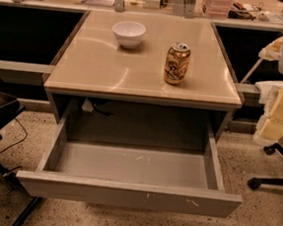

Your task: Place orange can into top drawer

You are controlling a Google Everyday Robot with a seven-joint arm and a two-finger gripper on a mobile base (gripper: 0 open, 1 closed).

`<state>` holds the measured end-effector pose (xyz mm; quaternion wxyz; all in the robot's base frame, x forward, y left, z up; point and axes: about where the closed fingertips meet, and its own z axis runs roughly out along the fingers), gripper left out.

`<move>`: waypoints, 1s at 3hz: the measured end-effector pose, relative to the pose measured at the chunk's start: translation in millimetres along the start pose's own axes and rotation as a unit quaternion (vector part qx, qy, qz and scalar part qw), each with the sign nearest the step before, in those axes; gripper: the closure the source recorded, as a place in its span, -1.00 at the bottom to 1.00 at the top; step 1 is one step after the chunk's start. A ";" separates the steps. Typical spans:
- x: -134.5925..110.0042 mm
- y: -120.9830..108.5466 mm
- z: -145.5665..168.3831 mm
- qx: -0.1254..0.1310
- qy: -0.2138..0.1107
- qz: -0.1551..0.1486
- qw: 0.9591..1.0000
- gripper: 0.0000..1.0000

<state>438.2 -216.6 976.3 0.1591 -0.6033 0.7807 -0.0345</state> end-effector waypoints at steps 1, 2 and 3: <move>0.0 0.0 0.0 0.000 0.000 0.000 1.000 -1.00; -1.7 -16.5 4.7 0.000 -0.025 0.000 1.000 -1.00; 0.6 -54.8 22.6 -0.007 -0.079 0.018 0.997 -1.00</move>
Offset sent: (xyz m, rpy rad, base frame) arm 0.0418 -0.0078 -0.0037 0.1185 -0.0134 0.0289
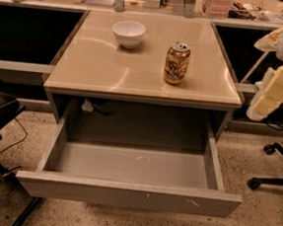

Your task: Place orange can into top drawer

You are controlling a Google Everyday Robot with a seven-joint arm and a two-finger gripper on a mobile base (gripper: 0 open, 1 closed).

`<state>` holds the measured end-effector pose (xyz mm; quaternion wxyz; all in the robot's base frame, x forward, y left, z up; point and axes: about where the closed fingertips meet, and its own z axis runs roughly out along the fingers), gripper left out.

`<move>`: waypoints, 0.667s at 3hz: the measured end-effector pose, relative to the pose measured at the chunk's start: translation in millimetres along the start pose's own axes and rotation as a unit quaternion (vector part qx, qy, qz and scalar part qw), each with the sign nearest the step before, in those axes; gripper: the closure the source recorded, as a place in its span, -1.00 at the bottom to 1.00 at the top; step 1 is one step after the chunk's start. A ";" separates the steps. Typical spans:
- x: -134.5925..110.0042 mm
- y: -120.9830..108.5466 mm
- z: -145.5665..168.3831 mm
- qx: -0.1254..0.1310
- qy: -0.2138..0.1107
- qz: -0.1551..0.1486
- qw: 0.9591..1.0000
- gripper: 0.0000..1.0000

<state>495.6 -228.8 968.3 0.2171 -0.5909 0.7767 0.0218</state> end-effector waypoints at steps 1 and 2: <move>5.7 -40.1 25.3 -0.012 -0.064 0.024 0.998 -1.00; 10.0 -68.6 55.1 -0.022 -0.138 0.049 0.989 -1.00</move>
Offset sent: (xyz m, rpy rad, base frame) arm 0.1183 -0.0247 -0.0569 0.4876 -0.0347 -0.0241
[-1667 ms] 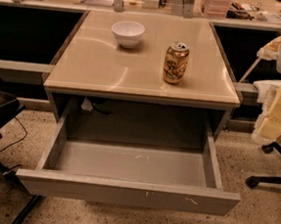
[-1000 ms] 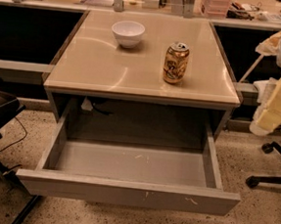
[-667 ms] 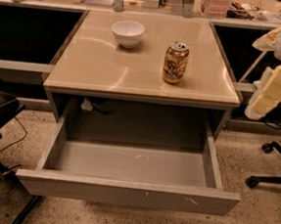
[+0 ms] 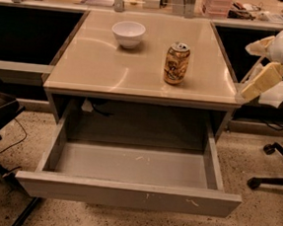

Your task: Place orange can into top drawer

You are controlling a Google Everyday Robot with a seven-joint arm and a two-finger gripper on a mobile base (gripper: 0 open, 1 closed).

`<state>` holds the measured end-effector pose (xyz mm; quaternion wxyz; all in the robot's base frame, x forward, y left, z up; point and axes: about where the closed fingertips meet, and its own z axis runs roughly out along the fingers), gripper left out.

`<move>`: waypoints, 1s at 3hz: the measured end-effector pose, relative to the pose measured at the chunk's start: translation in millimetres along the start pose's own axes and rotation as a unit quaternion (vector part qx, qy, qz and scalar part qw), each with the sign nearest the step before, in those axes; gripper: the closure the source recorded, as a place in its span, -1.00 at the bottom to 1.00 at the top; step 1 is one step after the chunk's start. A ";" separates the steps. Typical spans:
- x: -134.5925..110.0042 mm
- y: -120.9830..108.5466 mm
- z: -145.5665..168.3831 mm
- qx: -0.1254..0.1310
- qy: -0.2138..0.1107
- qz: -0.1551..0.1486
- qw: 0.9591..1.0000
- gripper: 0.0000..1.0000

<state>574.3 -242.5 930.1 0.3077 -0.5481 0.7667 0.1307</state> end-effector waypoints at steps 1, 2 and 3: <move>1.9 -6.0 11.0 -0.008 -0.016 0.007 1.000 -1.00; 1.3 -5.2 10.1 -0.008 -0.014 0.006 1.000 -1.00; -15.6 -14.1 15.0 -0.025 -0.072 -0.006 0.997 -1.00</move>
Offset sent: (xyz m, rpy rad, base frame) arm 0.0095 0.0021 -0.0096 0.0425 0.0094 0.0031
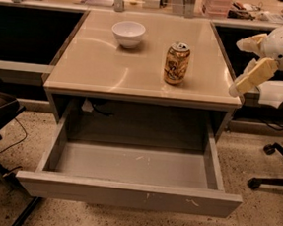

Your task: Place orange can into top drawer

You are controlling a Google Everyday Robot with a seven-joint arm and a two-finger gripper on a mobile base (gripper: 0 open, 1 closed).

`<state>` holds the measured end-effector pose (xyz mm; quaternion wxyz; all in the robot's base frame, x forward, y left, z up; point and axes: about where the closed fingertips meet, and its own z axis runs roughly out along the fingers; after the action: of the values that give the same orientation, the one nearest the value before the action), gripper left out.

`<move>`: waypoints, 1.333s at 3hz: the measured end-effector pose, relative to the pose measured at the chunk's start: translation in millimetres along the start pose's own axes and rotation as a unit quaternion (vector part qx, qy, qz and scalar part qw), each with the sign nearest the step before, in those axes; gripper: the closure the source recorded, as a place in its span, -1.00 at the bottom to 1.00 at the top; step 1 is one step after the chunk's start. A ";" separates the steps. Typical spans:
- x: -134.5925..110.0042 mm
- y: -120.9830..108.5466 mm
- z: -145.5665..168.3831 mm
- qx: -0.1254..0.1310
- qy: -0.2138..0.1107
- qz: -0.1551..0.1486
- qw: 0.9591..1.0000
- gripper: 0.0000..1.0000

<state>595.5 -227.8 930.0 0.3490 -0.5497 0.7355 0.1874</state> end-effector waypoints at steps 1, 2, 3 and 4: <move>-30.6 -16.7 46.0 -0.080 -0.108 0.007 0.991 -1.00; -78.3 -37.2 70.3 -0.122 -0.213 0.017 0.969 -1.00; -93.6 -47.7 50.7 -0.104 -0.240 0.003 0.965 -1.00; -93.7 -48.0 51.5 -0.103 -0.239 0.003 0.965 -1.00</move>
Offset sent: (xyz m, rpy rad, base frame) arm 0.1280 0.1033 0.0785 0.7309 -0.0047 0.2802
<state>670.7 -145.9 967.2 0.4554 -0.5194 0.6090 0.3898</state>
